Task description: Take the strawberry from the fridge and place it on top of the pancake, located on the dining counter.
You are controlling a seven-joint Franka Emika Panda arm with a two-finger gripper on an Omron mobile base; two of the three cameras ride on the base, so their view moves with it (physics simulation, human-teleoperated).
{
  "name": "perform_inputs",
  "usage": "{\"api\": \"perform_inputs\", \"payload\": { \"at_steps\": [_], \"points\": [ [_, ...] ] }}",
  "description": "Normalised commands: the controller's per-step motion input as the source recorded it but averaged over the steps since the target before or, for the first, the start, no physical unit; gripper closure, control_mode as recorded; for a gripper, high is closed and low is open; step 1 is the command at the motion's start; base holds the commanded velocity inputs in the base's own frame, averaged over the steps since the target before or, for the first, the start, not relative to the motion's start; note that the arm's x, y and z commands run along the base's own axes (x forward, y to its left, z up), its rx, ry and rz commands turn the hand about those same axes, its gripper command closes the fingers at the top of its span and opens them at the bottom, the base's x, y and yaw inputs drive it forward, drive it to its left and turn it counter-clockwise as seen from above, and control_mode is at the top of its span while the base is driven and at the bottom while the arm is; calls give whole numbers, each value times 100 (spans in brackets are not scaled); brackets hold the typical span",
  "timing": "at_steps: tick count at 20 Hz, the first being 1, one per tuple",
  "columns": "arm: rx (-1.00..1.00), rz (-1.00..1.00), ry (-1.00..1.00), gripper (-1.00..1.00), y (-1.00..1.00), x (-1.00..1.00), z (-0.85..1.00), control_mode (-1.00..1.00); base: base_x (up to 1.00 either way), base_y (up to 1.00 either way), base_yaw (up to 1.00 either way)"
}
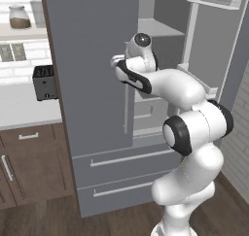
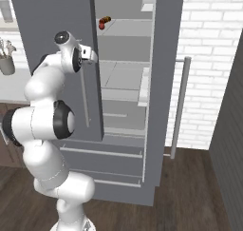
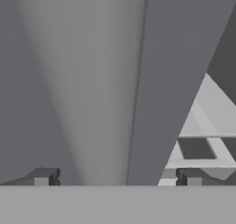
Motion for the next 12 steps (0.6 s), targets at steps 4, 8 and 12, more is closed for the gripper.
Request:
{"api": "perform_inputs", "payload": {
  "at_steps": [4, 8, 12],
  "points": [
    [0, -1, -6, -100, 9, 3, 0, -100, 0, 0, 0],
    [0, 0, -11, -100, 2, 5, 0, -100, 0, 0, 0],
    [0, 0, -17, 100, 0, 13, 0, -100, 0, 0, 0]
  ]
}}
